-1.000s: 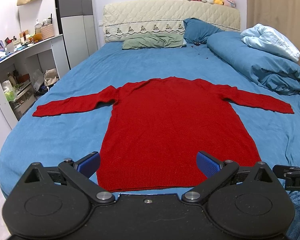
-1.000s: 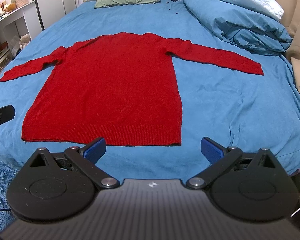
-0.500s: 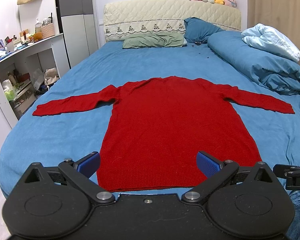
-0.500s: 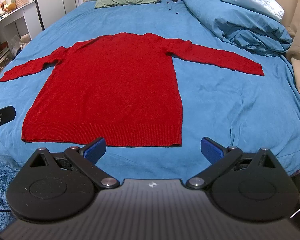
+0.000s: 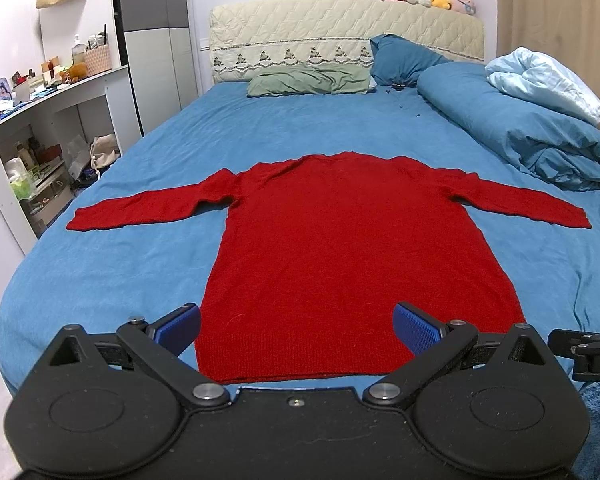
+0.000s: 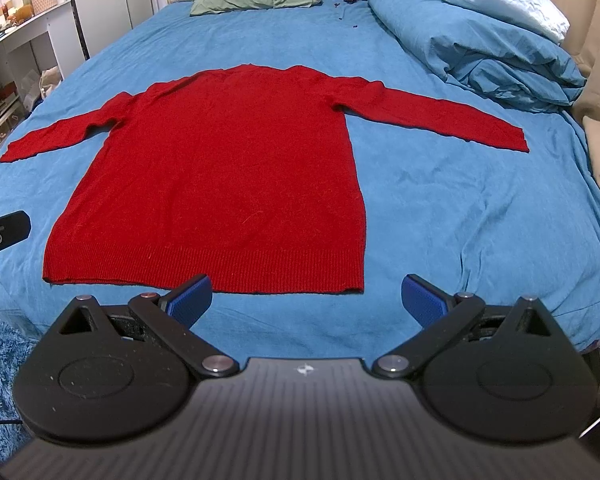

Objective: Fold small clothes

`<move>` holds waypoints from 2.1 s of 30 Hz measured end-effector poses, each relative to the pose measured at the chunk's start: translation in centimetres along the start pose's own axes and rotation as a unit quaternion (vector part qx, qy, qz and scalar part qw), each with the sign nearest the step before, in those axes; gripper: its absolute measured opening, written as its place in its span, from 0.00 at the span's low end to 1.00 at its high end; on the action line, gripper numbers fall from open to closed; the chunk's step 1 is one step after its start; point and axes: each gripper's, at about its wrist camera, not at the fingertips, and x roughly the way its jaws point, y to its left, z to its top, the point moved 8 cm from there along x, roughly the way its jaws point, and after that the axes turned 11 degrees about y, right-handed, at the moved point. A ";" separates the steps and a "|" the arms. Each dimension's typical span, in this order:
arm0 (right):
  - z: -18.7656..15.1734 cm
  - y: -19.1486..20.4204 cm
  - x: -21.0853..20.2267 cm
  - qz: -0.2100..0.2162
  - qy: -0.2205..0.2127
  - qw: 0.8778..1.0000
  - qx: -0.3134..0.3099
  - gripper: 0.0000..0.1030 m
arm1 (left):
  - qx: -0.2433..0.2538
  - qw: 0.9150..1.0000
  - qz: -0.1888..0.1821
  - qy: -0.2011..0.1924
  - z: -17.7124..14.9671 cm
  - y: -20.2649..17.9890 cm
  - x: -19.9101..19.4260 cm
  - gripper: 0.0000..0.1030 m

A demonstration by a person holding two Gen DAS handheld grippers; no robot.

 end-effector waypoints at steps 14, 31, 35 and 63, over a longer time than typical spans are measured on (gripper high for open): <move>0.0 0.0 0.1 0.000 0.001 1.000 0.000 1.00 | -0.001 1.000 0.004 0.000 -0.2 0.2 0.2 1.00; 5.1 -3.7 -0.6 0.009 -0.029 0.999 0.027 1.00 | 0.021 0.998 0.002 -0.066 7.8 -1.9 -1.0 1.00; 10.1 -8.5 -0.6 -0.005 -0.063 0.996 0.056 1.00 | 0.051 0.993 -0.016 -0.102 14.3 -5.0 0.7 1.00; 21.2 -36.5 30.8 -0.020 -0.135 0.914 0.382 0.65 | 0.104 0.988 -0.072 0.089 25.7 -25.5 40.7 1.00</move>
